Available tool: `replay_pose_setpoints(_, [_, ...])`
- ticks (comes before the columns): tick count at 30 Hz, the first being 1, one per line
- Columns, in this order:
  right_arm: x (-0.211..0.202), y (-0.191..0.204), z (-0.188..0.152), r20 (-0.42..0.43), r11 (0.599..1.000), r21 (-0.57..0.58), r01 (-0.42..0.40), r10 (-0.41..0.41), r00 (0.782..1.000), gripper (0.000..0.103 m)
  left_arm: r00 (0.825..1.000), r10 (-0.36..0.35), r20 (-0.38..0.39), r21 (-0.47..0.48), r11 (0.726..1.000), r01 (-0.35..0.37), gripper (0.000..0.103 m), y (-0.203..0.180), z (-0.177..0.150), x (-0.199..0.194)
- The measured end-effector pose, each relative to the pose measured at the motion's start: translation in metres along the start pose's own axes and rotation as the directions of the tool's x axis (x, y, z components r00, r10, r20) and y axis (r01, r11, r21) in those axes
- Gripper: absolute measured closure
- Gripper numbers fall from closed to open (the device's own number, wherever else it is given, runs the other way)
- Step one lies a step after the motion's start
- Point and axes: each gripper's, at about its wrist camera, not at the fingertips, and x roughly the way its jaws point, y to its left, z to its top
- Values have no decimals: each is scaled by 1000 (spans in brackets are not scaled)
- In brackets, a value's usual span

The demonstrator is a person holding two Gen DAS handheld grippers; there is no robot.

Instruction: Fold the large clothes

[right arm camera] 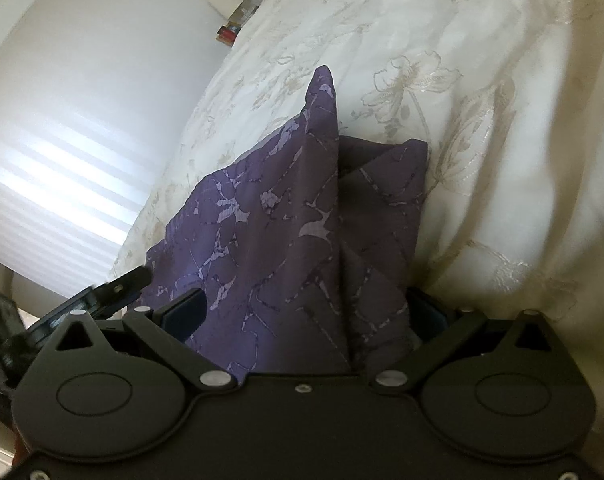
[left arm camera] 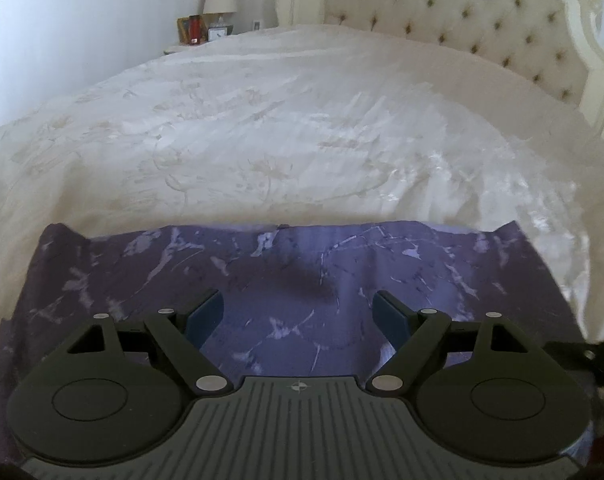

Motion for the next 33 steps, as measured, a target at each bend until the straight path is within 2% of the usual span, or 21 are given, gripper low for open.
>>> replay_pose_setpoints(5, [0,-2,-1,3,1000,6,-6,6,1000,0,998,40,-49,13,999,-39,22,-7,2,24])
replay_pose_setpoints(8, [0,-2,-1,4,1000,6,-6,6,1000,0,997,55,-50,32,998,-53,20,-11,1,34])
replay_pose_setpoints(18, [-3,-5,2,5,1000,8,-12,12,1000,0,995,89,-44,43,995,-87,5,-18,-4,53])
replay_pose_setpoints(20, [-2,-4,2,6,1000,4,-12,12,1000,0,995,86,-45,58,995,-83,0,-19,-5,57])
replay_pose_setpoints(26, [0,-1,0,13,1000,-14,-8,8,1000,0,997,20,-78,38,999,-18,1,-11,4,64])
replay_pose_setpoints(27, [0,-1,0,13,1000,-15,-7,8,1000,0,997,8,-75,21,1000,-6,2,-8,5,62])
replay_pose_setpoints(29, [1,0,-1,15,1000,-16,-8,8,1000,0,998,0,-62,-10,1000,-1,18,-4,6,54])
replay_pose_setpoints(30, [1,1,-1,15,1000,-16,-7,8,1000,0,998,-2,-56,-26,1000,1,31,-3,6,46])
replay_pose_setpoints(33, [1,0,-1,14,1000,-16,-7,8,1000,0,999,-51,-19,-77,996,49,33,1,4,16])
